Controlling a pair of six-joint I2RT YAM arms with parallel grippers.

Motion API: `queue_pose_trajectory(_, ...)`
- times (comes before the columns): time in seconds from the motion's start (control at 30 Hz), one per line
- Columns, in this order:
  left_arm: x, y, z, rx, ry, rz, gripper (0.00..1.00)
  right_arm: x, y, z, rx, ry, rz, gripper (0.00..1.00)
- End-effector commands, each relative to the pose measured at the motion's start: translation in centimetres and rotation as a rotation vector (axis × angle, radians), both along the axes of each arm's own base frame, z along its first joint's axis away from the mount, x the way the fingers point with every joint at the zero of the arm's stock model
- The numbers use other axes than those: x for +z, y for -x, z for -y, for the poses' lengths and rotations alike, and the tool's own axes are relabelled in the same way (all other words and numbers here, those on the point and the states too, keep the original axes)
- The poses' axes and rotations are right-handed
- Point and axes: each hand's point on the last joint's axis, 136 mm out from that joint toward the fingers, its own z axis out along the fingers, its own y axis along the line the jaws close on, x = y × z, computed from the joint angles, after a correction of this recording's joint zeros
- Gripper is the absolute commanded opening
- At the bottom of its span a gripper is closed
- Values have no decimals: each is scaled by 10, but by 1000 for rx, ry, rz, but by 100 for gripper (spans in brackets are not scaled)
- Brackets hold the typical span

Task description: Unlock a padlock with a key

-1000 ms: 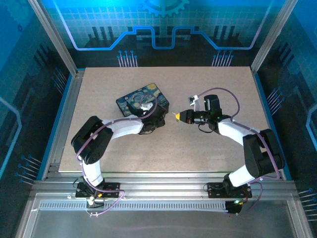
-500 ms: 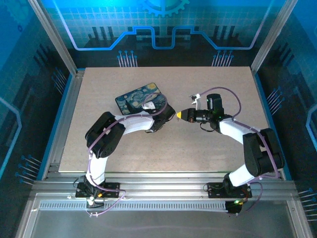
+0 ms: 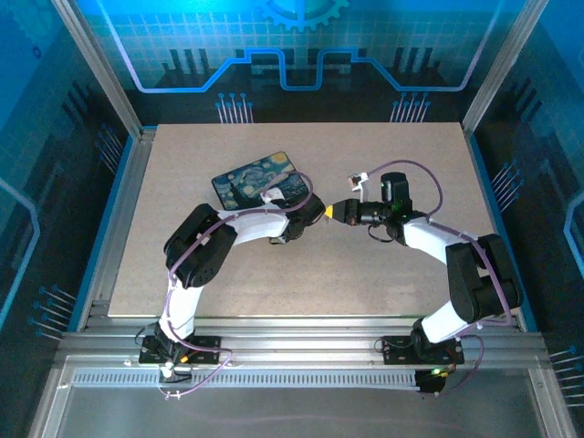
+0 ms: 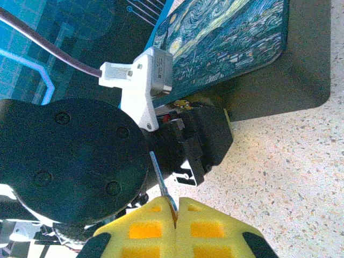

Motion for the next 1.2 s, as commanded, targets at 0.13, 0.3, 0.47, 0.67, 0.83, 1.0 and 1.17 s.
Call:
queue_pose_trajectory(0.13,-3,-4,-9,-9,-36,9,27,-5,1,2,17,0,-10,0)
queue_pose_trajectory(0.3,10,-4,-1,-94,-14,-17,19,-21,8,5,7,26,-59,0)
queue_pose_trajectory(0.47,31,2,8,-192,44,-56,15,-30,15,7,-2,48,-86,0)
queue_pose_trajectory(0.67,50,14,26,-301,232,-152,9,-39,29,-2,22,90,-102,0)
queue_pose_trajectory(0.83,72,27,44,-379,391,-218,8,-41,41,-10,40,91,-103,0)
queue_pose_trajectory(1.0,101,39,59,-395,611,-240,6,-34,57,-21,85,100,-60,0)
queue_pose_trajectory(1.17,128,42,63,-373,775,-233,3,-20,64,-21,96,103,-26,0)
